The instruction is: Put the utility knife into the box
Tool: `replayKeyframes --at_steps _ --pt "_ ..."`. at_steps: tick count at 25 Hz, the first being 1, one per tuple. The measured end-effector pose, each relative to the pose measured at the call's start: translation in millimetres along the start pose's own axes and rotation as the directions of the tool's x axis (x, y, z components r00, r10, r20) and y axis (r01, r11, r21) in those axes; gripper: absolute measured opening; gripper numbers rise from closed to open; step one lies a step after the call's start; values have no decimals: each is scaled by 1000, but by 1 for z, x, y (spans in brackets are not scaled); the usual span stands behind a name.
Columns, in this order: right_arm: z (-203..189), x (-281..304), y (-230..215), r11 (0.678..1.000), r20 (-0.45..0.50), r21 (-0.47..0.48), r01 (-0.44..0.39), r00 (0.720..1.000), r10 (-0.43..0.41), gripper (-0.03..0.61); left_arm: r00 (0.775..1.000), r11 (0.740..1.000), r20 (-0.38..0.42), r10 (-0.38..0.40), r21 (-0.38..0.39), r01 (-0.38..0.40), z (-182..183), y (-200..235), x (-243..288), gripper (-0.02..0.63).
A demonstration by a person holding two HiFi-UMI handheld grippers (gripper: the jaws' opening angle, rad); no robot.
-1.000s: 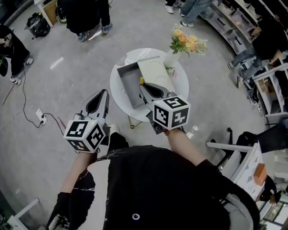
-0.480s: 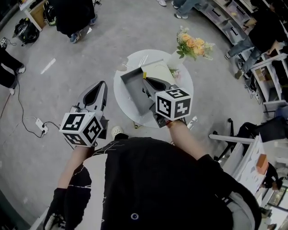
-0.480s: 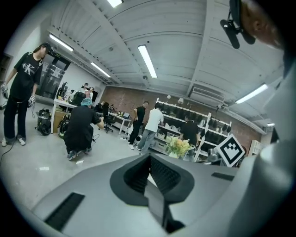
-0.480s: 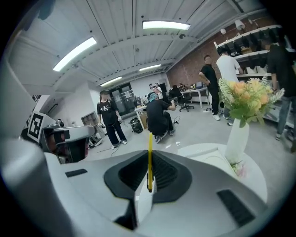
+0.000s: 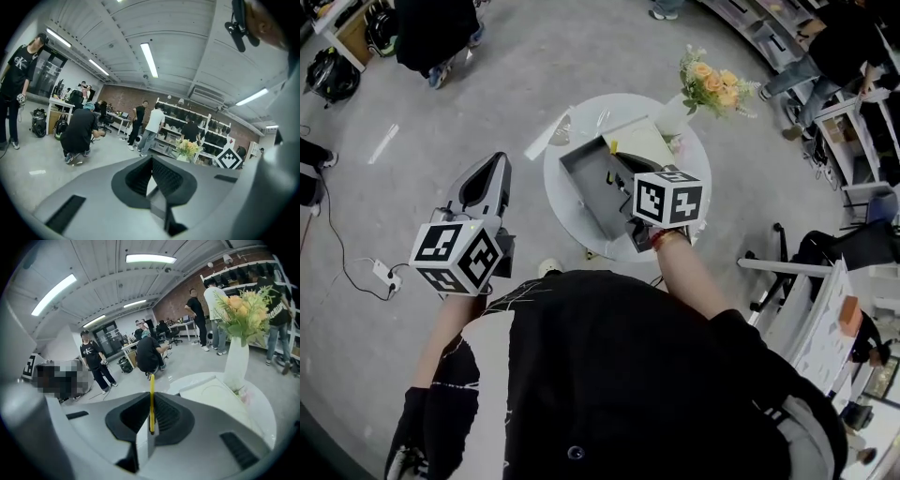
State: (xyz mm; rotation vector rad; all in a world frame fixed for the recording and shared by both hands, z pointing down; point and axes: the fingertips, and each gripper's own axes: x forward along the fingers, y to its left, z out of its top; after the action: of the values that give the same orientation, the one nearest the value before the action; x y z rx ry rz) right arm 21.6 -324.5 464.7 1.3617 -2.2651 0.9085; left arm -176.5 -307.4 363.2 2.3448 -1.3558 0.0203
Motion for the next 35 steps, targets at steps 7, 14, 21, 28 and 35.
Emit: replayKeyframes --at_steps 7,14,21,28,35 --pt "-33 22 -13 996 -79 73 54 996 -49 29 1000 999 -11 -25 -20 24 -4 18 6 11" --pt "-71 40 -29 990 -194 62 127 974 -113 29 1000 999 -14 -13 -39 13 -6 39 3 11" --pt "-96 53 -35 981 -266 114 154 957 -119 29 1000 998 -26 -7 -60 6 -9 58 2 11" --pt "-102 57 -38 977 -307 127 172 943 -126 29 1000 995 -3 -10 -101 9 -5 66 11 11" --pt "-118 66 -44 970 -362 157 186 925 -119 29 1000 992 -5 4 -126 -5 -16 73 11 11"
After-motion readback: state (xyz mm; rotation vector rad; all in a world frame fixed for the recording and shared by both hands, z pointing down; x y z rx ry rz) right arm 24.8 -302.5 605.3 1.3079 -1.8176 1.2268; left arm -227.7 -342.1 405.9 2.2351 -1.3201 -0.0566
